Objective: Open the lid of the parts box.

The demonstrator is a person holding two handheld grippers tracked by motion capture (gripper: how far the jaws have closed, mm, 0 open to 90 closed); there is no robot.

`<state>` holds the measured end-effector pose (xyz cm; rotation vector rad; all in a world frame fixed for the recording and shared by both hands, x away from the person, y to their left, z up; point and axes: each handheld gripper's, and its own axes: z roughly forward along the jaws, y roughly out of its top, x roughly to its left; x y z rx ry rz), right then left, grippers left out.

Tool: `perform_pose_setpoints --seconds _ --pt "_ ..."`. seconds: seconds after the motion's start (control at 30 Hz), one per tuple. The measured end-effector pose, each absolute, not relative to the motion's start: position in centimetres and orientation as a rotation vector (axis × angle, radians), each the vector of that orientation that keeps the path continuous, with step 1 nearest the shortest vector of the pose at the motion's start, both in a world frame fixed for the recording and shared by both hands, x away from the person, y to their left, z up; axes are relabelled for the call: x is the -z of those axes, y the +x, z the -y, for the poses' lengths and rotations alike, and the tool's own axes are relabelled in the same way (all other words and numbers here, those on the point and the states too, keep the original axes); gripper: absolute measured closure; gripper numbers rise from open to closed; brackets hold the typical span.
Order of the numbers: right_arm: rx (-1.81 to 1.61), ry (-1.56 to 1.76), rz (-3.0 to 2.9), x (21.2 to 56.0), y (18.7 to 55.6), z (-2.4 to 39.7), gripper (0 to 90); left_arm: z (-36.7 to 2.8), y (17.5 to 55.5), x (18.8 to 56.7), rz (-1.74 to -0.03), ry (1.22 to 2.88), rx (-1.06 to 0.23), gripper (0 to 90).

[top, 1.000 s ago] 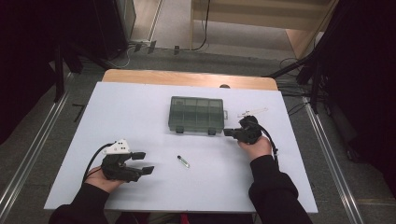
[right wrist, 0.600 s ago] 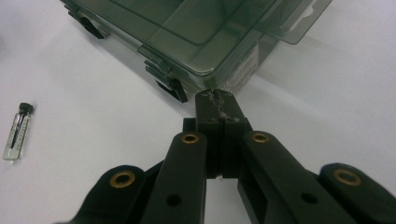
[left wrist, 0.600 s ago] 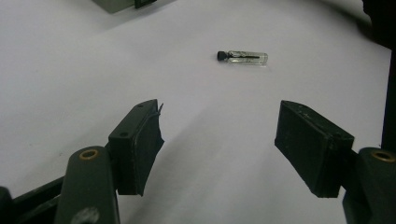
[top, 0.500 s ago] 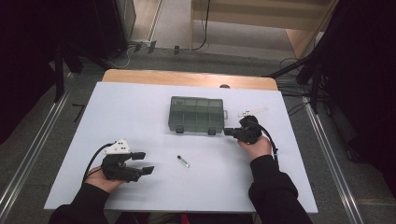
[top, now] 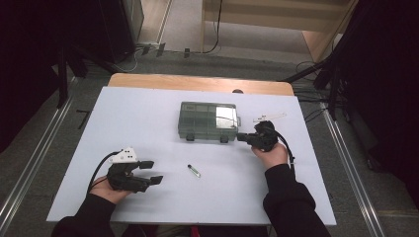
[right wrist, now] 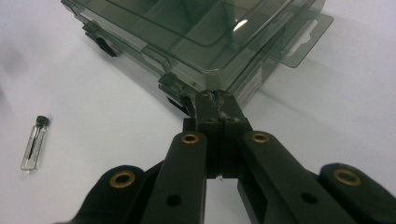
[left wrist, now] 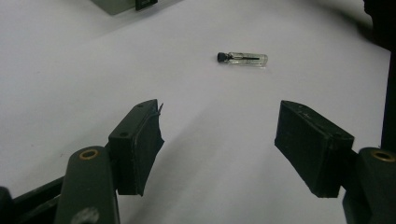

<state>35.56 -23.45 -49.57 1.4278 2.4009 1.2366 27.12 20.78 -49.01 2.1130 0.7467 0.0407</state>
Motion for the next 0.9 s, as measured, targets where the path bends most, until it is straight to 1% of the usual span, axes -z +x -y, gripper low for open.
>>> perform_pose_setpoints --seconds 0.3,0.63,0.9 --pt "-1.247 1.438 -2.419 49.5 35.7 23.6 90.0 -20.7 27.3 49.1 -0.757 2.106 -0.038 30.8" --pt "-1.257 1.450 -2.412 49.1 35.8 23.8 90.0 -20.5 28.4 49.5 -0.783 2.098 -0.029 30.8" --pt "-1.269 1.452 -2.425 48.7 36.1 23.8 90.0 -20.1 29.4 49.0 -0.787 2.095 -0.019 30.7"
